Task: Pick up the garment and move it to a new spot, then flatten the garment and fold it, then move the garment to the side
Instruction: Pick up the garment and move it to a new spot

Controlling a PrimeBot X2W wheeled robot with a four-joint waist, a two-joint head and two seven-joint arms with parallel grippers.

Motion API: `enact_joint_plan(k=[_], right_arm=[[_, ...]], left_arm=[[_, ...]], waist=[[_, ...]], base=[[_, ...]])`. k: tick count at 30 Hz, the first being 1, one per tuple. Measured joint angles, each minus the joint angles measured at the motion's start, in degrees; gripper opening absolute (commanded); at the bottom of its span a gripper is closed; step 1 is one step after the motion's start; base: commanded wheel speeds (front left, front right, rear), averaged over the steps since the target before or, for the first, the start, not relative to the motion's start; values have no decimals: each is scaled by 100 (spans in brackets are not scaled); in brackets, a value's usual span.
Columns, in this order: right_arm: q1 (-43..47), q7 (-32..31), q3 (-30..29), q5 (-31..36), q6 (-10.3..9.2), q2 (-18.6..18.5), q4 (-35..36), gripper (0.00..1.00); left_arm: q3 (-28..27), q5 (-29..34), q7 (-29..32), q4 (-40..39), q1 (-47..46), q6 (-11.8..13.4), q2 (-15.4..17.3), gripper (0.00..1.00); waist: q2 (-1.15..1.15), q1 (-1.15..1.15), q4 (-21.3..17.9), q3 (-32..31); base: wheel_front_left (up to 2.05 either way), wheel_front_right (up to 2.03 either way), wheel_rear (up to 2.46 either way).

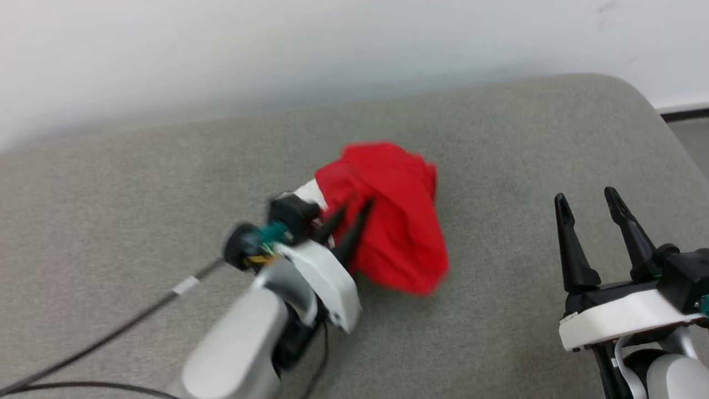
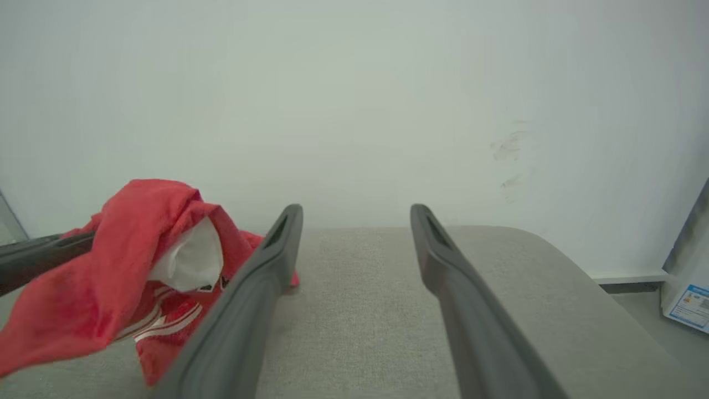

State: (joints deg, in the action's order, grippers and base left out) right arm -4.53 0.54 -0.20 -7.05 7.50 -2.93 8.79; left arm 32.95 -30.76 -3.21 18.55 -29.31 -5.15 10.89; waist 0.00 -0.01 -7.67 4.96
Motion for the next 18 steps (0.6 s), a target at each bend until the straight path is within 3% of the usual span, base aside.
enact_joint_plan(k=[10, 11, 12, 13, 18], right_arm=[[-23, 153, -16, -83, 0, -1, -143, 100], [-29, 163, -26, -83, 0, -1, -165, 100], [-31, 179, -23, -82, 0, -1, -187, 100], [-36, 190, -34, -83, 0, -1, -203, 100], [-48, 201, -98, -55, 0, -1, -312, 100]], left_arm=[[1477, 330, 319, 98, 737, -191, -34, 0], [1578, 330, 305, 97, 777, -199, -22, 7], [1647, 322, 305, 101, 803, -202, -10, 40], [1692, 289, 277, 92, 815, -211, -5, 100], [1782, 176, 38, 60, 816, -219, -36, 100]], waist=[[0, 1, -12, 516], [0, 1, 18, 520], [0, 1, 47, 517], [0, 1, 77, 508], [0, 1, 213, 319]], base=[[0, 0, 0], [0, 0, 0], [0, 0, 0], [0, 0, 0], [0, 0, 0]])
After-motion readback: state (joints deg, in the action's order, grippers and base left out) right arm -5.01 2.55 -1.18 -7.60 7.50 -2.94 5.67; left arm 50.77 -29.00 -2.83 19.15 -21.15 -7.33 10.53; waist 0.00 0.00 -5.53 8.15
